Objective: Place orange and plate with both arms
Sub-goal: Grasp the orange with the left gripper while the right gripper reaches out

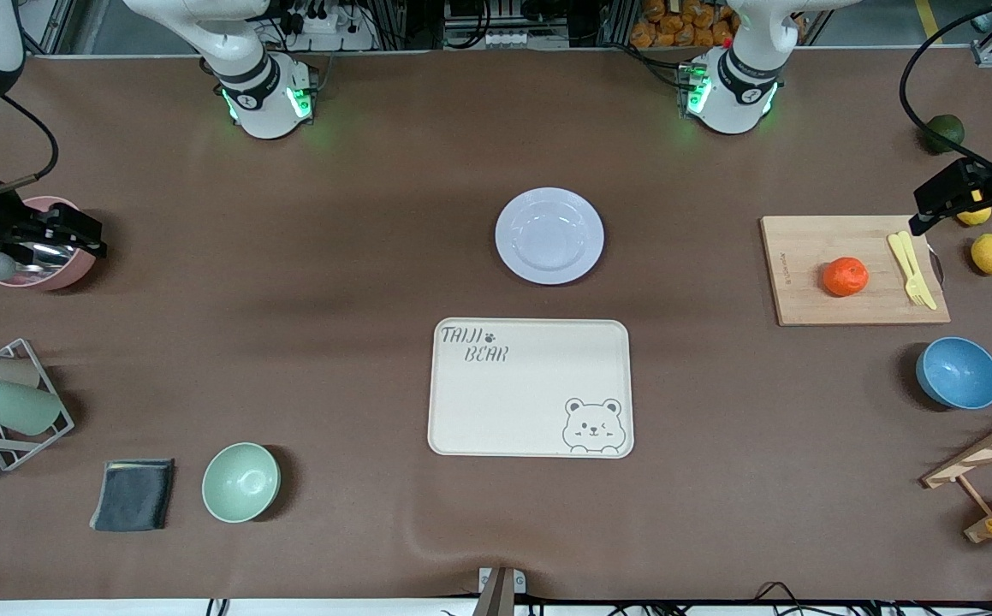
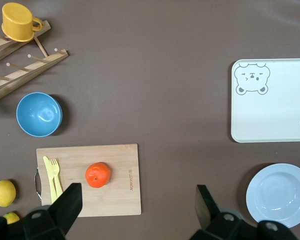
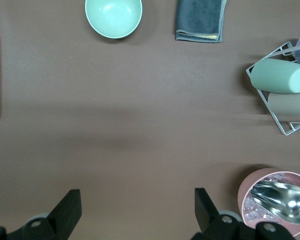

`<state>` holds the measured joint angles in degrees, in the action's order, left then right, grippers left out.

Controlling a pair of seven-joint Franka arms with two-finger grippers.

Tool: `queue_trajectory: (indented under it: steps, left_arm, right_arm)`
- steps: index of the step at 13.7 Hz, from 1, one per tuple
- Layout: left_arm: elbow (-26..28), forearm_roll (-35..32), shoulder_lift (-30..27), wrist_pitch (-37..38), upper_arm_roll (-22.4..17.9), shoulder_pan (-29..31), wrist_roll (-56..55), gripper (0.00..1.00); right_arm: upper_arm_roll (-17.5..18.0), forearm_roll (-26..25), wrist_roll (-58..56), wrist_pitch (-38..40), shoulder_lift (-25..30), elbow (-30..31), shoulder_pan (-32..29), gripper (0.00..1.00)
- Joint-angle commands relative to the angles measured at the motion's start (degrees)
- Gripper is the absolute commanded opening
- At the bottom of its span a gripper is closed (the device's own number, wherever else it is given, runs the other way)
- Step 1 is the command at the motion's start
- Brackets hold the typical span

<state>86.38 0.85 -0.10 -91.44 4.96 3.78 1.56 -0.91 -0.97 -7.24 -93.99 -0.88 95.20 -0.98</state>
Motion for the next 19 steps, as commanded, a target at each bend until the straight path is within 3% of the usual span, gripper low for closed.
queue_trajectory:
  steps: [1, 4, 7, 11, 13, 16, 19]
  left_arm:
    - [-0.2, -1.6, -0.4, 1.3, 0.3, 0.3, -0.7, 1.0]
    - [-0.2, -7.7, 1.0, 1.3, 0.4, 0.3, 0.2, 1.0]
    - [5.8, -7.4, 1.9, -0.2, 0.2, 2.3, 1.1, 1.0]
    - [25.5, -6.2, -0.5, -17.3, 0.3, 9.1, 1.3, 1.0]
    - [33.1, -6.2, -0.3, -24.3, 0.3, 11.8, 2.6, 1.0]
    - [43.1, -6.2, -0.3, -33.1, 0.3, 13.7, 2.7, 1.0]
    - [48.8, -6.7, 2.8, -41.6, 0.1, 15.4, 3.0, 1.0]
  right_arm:
    - [0.6, -0.4, -0.3, -0.6, 1.4, 1.5, -0.4, 1.0]
    - [0.6, -0.3, -0.2, -0.6, 1.4, 1.5, -0.3, 1.0]
    - [0.6, 1.5, 0.1, -0.2, 1.1, 1.5, -0.5, 1.0]
    - [0.5, 11.5, 0.6, -0.7, -2.4, 1.5, -0.6, 1.0]
    - [0.6, 14.1, 0.7, -0.7, -4.6, 1.6, -0.5, 1.0]
    - [0.4, 24.0, -0.2, -0.2, -9.2, 1.5, -2.8, 1.0]
    - [0.5, 26.4, 0.0, -0.1, -10.8, 1.7, -2.4, 1.0]
